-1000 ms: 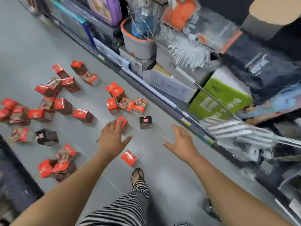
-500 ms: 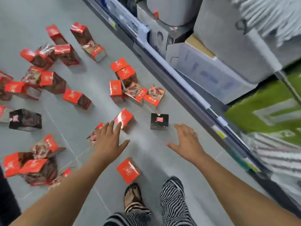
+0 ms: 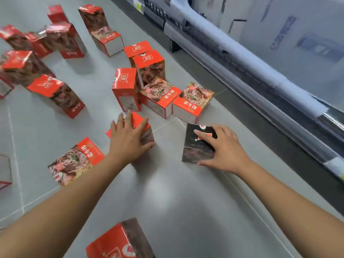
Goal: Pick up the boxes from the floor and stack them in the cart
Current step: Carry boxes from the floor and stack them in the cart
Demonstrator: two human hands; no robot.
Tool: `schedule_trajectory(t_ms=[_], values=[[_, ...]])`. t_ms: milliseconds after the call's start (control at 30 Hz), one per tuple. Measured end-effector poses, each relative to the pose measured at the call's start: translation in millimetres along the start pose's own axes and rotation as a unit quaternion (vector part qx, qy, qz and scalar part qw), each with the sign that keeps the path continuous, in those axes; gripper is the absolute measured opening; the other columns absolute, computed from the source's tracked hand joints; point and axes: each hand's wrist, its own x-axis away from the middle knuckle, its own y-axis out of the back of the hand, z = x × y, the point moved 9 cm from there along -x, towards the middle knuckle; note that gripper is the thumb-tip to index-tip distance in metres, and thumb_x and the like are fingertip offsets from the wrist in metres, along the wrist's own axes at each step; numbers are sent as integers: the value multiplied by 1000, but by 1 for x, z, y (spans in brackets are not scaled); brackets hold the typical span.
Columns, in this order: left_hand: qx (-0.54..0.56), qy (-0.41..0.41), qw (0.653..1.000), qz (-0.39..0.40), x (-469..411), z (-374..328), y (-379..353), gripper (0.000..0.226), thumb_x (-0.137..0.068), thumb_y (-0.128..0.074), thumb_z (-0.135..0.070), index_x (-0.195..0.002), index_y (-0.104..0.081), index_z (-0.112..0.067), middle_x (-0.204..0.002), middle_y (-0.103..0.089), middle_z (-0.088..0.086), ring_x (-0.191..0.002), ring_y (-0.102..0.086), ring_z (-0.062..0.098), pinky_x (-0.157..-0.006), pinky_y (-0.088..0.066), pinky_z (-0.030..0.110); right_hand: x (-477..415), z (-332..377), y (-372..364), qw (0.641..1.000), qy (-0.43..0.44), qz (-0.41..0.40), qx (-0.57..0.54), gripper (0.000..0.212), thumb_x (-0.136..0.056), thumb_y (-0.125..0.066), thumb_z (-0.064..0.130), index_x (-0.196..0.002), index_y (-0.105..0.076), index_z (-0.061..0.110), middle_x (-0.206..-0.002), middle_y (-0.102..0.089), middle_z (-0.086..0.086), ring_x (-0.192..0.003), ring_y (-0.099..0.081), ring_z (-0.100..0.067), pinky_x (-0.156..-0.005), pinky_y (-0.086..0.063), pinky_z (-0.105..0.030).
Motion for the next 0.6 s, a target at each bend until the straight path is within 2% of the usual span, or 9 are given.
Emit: schedule_trajectory(t_ms=[100,200,267,367,467,533,600], values=[[5,19,1000,10,-8,9,-11,86,-74,-58,-73,-147,-21,-46,-157,-15,19,-139,-17,47,-107,-18,65,-6,-5,-3,994,0,-70,-85,84,-63,-61,66,-141,-44,40,-129,-46,-13,-119,-36,-32,-101,-40,-47],[20,45,999,12,-7,15,-8,86,-74,-55,-75,-146,-13,-51,-154,-16,21,-139,-16,45,-106,-17,67,-3,-6,-6,988,20,-98,-114,84,-66,-80,46,-142,-46,34,-136,-38,-20,-125,-33,-37,-105,-36,-46],[17,58,998,6,-7,16,-8,88,-74,-55,-74,-146,-11,-51,-151,-21,22,-137,-21,45,-105,-20,66,7,-17,-9,981,33,-138,-131,84,-67,-84,39,-141,-45,35,-143,-30,-25,-131,-29,-42,-107,-31,-48],[8,48,999,-14,-8,16,-7,87,-74,-56,-73,-147,-17,-48,-143,-32,23,-125,-34,45,-96,-33,59,15,-31,-19,968,11,-174,-181,77,-69,-81,45,-137,-44,38,-148,-24,-29,-140,-21,-43,-112,-22,-45],[-2,43,999,-12,-8,18,-7,87,-74,-55,-73,-147,-16,-47,-139,-35,23,-119,-38,45,-90,-36,56,12,-33,-21,945,5,-199,-260,75,-65,-82,40,-132,-51,33,-140,-34,-22,-132,-36,-18,-112,-27,-19],[-8,42,999,-10,-8,16,-8,87,-75,-56,-72,-148,-16,-47,-140,-34,23,-119,-39,45,-90,-36,56,10,-33,-21,928,-8,-223,-297,74,-63,-83,41,-131,-56,28,-127,-40,-11,-120,-40,3,-106,-34,-14],[-10,40,999,-20,-9,14,-8,86,-75,-60,-69,-147,-22,-44,-138,-37,24,-116,-40,47,-88,-37,57,8,-33,-23,914,-38,-241,-324,72,-64,-85,41,-129,-59,27,-119,-39,-5,-115,-40,10,-103,-37,-12]])
